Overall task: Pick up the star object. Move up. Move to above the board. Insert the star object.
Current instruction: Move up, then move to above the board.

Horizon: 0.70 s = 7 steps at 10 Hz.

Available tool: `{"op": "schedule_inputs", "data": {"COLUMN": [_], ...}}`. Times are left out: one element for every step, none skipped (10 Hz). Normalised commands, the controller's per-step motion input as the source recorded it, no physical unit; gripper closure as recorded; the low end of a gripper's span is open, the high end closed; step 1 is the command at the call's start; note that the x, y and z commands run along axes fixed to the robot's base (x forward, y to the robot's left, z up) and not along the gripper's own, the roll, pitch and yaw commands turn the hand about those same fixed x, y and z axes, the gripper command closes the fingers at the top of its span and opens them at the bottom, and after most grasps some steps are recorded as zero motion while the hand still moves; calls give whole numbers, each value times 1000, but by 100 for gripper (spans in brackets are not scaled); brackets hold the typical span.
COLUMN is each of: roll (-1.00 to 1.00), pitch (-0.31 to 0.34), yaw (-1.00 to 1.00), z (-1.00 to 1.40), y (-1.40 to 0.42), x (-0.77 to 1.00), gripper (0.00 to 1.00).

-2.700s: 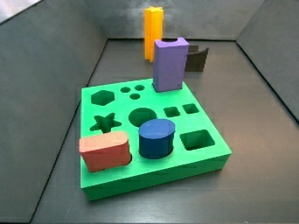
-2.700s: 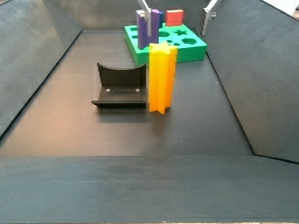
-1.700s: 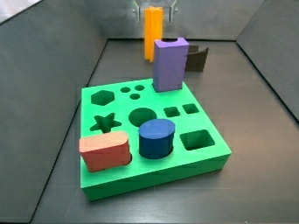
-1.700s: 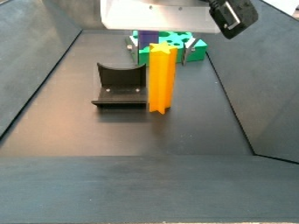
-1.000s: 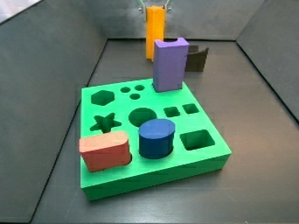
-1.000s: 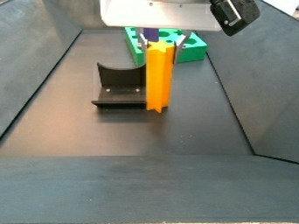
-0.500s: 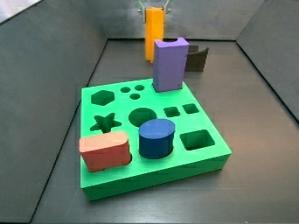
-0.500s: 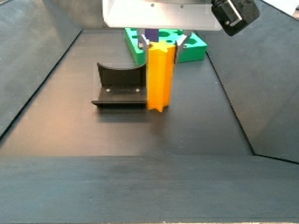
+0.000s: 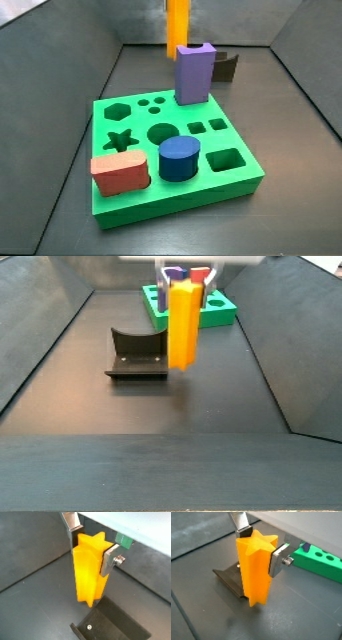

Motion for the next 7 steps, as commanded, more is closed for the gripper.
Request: {"op": "schedule_inputs", "data": {"roll": [-59,337,332,295,239,176,130], "pitch": [25,158,170,214,188,152,123], "yaw": [21,164,158,122,92,68,55], "z": [204,1000,1000,1000,1000,829,644], "y": [-1,170,173,135,105,70,38], "x": [-13,378,389,336,298,210,132], "gripper": [100,100,100,100,100,100,100]}}
